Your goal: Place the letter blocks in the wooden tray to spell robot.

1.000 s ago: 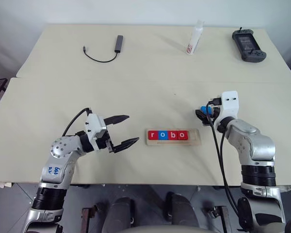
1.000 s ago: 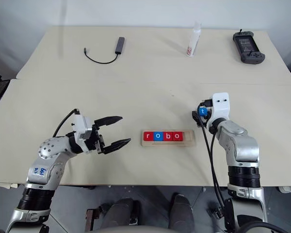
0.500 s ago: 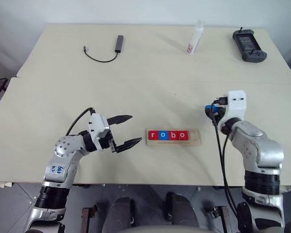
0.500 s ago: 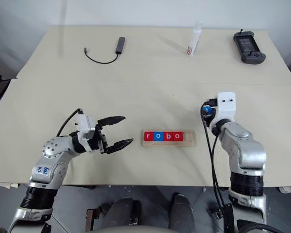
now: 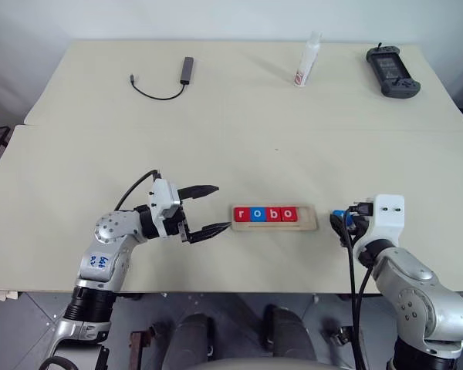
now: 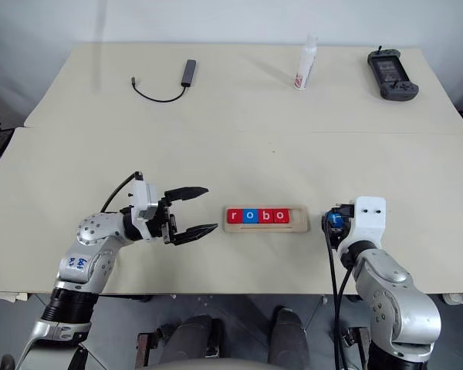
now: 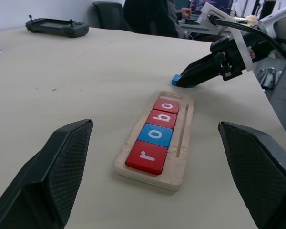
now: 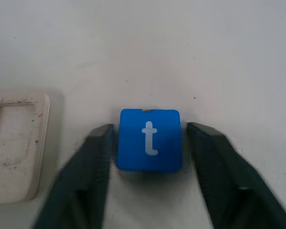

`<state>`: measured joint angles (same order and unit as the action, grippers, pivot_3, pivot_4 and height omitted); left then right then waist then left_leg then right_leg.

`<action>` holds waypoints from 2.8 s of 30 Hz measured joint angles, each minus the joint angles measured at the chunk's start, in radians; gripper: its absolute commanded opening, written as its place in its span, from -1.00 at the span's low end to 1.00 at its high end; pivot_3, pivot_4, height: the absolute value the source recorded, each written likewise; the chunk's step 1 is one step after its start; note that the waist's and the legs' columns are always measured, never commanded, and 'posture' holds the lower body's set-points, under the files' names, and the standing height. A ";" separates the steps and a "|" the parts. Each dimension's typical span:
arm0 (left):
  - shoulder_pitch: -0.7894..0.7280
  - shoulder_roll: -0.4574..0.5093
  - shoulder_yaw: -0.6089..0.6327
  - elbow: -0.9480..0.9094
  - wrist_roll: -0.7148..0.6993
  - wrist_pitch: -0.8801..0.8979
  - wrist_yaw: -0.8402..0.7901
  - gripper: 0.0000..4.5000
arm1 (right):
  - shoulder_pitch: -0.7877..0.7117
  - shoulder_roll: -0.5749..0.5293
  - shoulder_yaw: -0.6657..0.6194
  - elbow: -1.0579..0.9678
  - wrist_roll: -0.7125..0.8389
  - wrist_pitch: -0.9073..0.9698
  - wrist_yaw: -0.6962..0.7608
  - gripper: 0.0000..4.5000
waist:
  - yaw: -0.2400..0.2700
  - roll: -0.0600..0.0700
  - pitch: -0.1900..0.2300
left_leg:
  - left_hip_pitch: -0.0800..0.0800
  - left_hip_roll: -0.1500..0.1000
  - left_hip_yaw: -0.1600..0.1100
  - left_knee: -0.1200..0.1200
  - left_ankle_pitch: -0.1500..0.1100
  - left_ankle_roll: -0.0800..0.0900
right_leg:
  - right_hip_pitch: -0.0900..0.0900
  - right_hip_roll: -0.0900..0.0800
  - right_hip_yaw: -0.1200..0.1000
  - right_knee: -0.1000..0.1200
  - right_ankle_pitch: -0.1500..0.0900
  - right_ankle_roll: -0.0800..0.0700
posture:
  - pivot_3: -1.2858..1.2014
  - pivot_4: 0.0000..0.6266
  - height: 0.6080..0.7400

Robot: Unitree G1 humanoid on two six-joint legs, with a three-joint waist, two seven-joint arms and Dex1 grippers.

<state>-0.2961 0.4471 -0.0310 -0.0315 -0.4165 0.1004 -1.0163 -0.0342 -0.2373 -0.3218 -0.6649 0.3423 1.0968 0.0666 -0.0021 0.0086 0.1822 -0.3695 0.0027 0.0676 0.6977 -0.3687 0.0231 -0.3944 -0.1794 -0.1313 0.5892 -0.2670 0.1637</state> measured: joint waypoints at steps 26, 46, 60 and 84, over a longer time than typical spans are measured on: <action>0.029 0.075 0.014 -0.040 -0.012 0.010 -0.088 1.00 | -0.419 -0.742 0.400 1.065 -0.191 -1.116 1.293 0.59 | 0.002 0.000 0.002 | -0.001 -0.001 -0.002 0.002 -0.001 0.002 | 0.003 -0.001 -0.003 -0.003 0.000 0.001 | 0.03 -0.52 1.00; 0.067 0.078 0.023 -0.090 -0.011 0.007 -0.023 1.00 | -0.600 -0.671 0.490 0.959 -0.213 -0.939 1.395 -0.35 | 0.001 0.000 0.002 | -0.001 0.000 -0.002 0.003 0.000 0.001 | 0.003 -0.001 -0.003 -0.002 0.000 0.001 | 0.03 -0.52 1.00; 0.108 0.069 0.021 -0.139 -0.011 0.010 0.032 1.00 | -0.619 -0.607 0.555 0.942 -0.243 -0.888 1.385 0.37 | 0.002 0.000 0.002 | -0.001 -0.001 -0.002 0.002 0.000 0.001 | 0.003 -0.002 -0.003 -0.002 0.000 0.001 | 0.03 -0.52 1.00; 0.104 0.066 0.018 -0.144 -0.010 0.010 0.045 1.00 | -0.554 -0.632 0.476 0.911 -0.204 -0.841 1.345 -0.99 | 0.001 0.000 0.002 | -0.001 -0.001 -0.002 0.002 0.000 0.001 | 0.003 -0.001 -0.003 -0.002 0.000 0.001 | 0.03 -0.52 1.00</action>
<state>-0.1920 0.5132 -0.0134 -0.1755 -0.4262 0.1104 -0.9714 -0.5879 -0.8695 0.1546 0.2457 0.1384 0.2558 1.4121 -0.0012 0.0090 0.1845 -0.3703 0.0022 0.0656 0.6999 -0.3690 0.0243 -0.3918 -0.1809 -0.1343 0.5871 -0.2666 0.1644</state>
